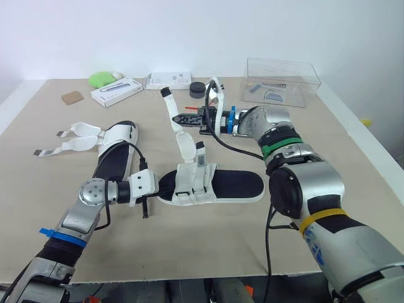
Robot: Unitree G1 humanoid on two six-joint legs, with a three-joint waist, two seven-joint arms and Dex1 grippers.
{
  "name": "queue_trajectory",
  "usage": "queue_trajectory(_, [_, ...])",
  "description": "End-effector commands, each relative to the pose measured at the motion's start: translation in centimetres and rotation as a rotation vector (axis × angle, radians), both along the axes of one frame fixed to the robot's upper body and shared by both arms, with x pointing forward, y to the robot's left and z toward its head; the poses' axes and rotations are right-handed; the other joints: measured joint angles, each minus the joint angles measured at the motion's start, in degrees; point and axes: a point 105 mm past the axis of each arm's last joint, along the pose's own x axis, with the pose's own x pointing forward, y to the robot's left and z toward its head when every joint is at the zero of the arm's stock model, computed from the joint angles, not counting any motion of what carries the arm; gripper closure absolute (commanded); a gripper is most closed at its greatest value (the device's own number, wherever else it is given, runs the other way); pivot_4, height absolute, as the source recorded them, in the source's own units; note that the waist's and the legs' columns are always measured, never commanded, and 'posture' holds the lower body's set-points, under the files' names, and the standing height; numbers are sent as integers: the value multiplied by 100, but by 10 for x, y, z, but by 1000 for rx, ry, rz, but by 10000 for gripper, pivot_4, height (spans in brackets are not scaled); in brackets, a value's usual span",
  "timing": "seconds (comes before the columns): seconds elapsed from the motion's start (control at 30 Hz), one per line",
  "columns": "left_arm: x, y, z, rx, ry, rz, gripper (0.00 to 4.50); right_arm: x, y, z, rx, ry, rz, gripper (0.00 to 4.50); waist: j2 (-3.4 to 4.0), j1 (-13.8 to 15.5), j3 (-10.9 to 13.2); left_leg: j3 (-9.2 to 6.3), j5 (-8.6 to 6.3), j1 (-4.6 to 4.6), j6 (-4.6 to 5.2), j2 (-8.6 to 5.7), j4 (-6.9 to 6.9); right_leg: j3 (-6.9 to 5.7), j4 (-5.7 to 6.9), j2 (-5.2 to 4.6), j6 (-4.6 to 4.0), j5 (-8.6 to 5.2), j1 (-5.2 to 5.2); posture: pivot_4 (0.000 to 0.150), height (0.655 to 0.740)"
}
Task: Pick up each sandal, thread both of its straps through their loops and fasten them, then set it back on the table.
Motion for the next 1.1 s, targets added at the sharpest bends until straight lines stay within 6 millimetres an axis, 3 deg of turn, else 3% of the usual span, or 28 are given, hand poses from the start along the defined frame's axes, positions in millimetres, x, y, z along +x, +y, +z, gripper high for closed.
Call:
queue_trajectory(0.03, [-6, 5, -27, 80, 96, 3, 45000, -3, 4, 21, -10, -176, 53, 44004, 0, 0, 0, 0, 0, 0, 0, 0, 0, 0, 0, 0, 0, 0, 0, 1500, 7400])
queue_trajectory(0.17, [-6, 6, -27, 79, 95, 7, 45000, -15, 6, 26, -120, -544, 162, 44004, -2, 1, -3, -5, 0, 1, 0, 0, 0, -4, 0, 1, 2, -1, 2, 1500, 7400])
queue_trajectory(0.23, [-6, 6, -27, 78, 96, 10, 45000, -28, 7, 24, -176, -821, 202, 44004, 0, 0, -2, -5, -1, 0, -1, 0, 0, -3, 0, 1, 5, -2, 1, 1500, 7400])
queue_trajectory(0.37, [-6, 7, -27, 76, 97, 15, 45000, -68, 7, 7, -253, -1321, 348, 44004, 0, 4, -2, 0, -5, 1, -8, -1, 0, -3, 1, -1, 10, -5, 0, 1500, 7400])
queue_trajectory(0.53, [-5, 7, -26, 74, 96, 12, 45000, -100, 8, -11, -284, -1658, 504, 44004, -1, 1, -2, 13, -6, 14, -11, -1, 1, 1, 4, -1, 11, -4, 4, 1500, 7400])
queue_trajectory(0.63, [-4, 6, -26, 74, 95, 9, 45000, -107, 7, -19, -334, -1828, 587, 44004, -2, 2, -3, 19, -3, 29, -10, 3, 3, 4, 4, 6, 10, -4, 11, 1500, 7400])
queue_trajectory(0.77, [-5, 5, -26, 77, 95, 1, 45000, -112, -1, -44, -449, -1984, 778, 44004, -2, 10, -3, 23, -1, 35, -9, 6, 3, 6, 8, 13, 3, -8, 12, 1500, 7400])
queue_trajectory(0.8, [-5, 5, -26, 76, 96, -1, 45000, -111, -2, -48, -466, -1993, 797, 39528, -2, 10, -3, 25, -1, 37, -9, 6, 3, 7, 11, 12, 0, -9, 13, 1500, 7400])
queue_trajectory(0.87, [-6, 5, -26, 75, 99, -4, 45000, -110, -4, -52, -481, -2009, 818, 35625, -2, 10, -3, 28, -1, 37, -9, 6, 3, 9, 12, 11, -1, -9, 12, 1500, 7400])
queue_trajectory(1.0, [-6, 6, -25, 71, 106, -3, 45000, -111, -12, -49, -463, -2036, 816, 17344, -3, 15, -4, 34, -1, 41, -9, 6, 2, 13, 14, 9, -6, -11, 12, 1500, 7400])
queue_trajectory(1.03, [-6, 7, -24, 73, 107, -3, 45000, -112, -16, -47, -453, -2027, 805, 10986, -5, 16, -5, 32, -1, 43, -9, 6, 2, 12, 15, 8, -9, -12, 15, 1500, 7400])
queue_trajectory(1.1, [-5, 8, -24, 78, 108, -4, 45000, -115, -24, -38, -416, -1966, 743, 4685, -5, 20, -5, 33, -1, 43, -9, 6, 2, 12, 15, 7, -9, -13, 14, 1500, 7400])
